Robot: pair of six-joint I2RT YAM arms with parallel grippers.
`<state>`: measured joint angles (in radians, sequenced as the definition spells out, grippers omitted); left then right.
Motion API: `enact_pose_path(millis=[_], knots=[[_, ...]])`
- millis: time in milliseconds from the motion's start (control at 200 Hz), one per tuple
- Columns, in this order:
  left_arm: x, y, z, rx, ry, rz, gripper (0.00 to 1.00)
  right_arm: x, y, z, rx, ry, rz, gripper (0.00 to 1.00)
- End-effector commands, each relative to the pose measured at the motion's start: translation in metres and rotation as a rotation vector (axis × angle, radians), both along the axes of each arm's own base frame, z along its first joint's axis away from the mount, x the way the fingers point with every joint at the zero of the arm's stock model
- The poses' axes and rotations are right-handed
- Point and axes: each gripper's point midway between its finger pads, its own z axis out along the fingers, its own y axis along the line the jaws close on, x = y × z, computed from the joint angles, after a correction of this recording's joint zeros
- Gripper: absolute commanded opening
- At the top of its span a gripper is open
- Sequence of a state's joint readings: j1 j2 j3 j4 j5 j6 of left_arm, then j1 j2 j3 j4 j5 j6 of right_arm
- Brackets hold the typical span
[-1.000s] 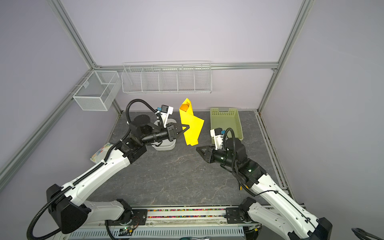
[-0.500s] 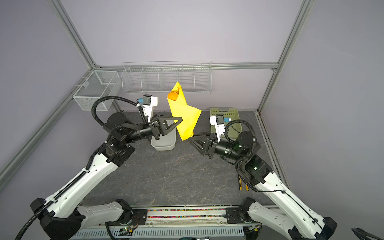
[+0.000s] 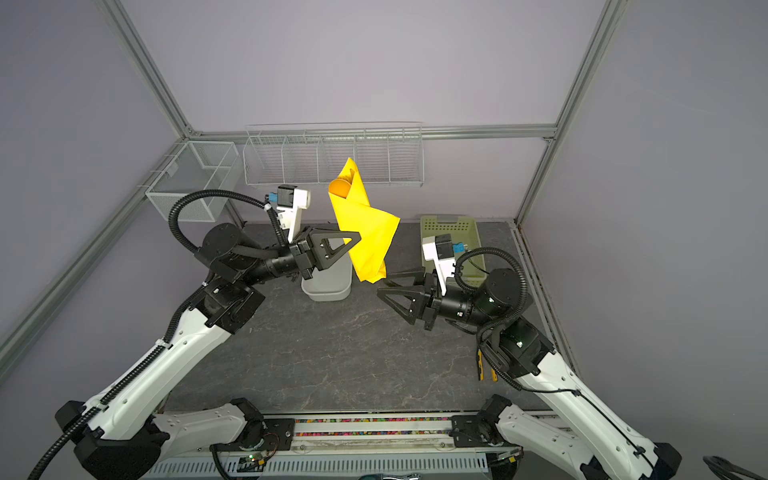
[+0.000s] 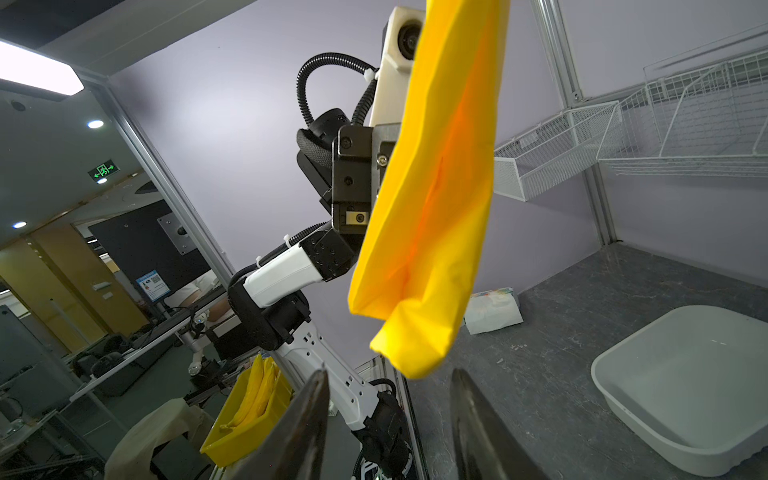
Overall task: Place the utensils on the paper napkin and roll it up
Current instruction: 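Raise the napkin roll high with both grippers, lifting it off the table, then hold the raised napkin roll between both grippers above the table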
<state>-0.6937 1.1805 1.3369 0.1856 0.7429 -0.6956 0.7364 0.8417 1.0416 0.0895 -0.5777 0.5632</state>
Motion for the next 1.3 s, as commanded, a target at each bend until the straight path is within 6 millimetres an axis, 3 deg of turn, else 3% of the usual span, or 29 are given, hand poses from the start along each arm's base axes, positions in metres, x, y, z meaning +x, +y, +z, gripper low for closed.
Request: enact_pose_path(millis=[0, 260, 435, 640, 725, 935, 1010, 1130, 1300], knots=[[-0.014, 0.007, 0.020, -0.030, -0.052, -0.024, 0.00, -0.003, -0.007, 0.003, -0.005, -0.066, -0.039, 0.51], [-0.017, 0.005, 0.020, -0.021, -0.053, -0.052, 0.00, -0.005, -0.006, 0.023, 0.020, -0.107, -0.025, 0.46], [-0.018, 0.005, 0.020, -0.024, -0.054, -0.062, 0.00, -0.002, 0.002, 0.028, 0.025, -0.093, 0.000, 0.46], [-0.019, 0.005, 0.019, -0.026, -0.045, -0.074, 0.00, 0.003, 0.008, 0.027, 0.025, -0.080, 0.009, 0.39], [-0.019, 0.004, 0.019, -0.026, -0.046, -0.073, 0.00, 0.004, 0.011, 0.026, 0.018, -0.075, 0.023, 0.28], [-0.018, 0.004, 0.018, -0.026, -0.046, -0.070, 0.00, 0.007, 0.014, 0.020, -0.002, -0.064, 0.024, 0.15], [-0.018, 0.004, 0.017, -0.025, -0.045, -0.072, 0.00, 0.007, 0.014, 0.021, 0.000, -0.064, 0.022, 0.17], [-0.017, 0.004, 0.016, -0.021, -0.044, -0.067, 0.00, 0.005, 0.012, 0.024, 0.012, -0.074, 0.022, 0.38], [-0.015, 0.004, 0.013, -0.010, -0.042, -0.052, 0.00, 0.001, 0.008, 0.029, 0.037, -0.091, 0.021, 0.43]])
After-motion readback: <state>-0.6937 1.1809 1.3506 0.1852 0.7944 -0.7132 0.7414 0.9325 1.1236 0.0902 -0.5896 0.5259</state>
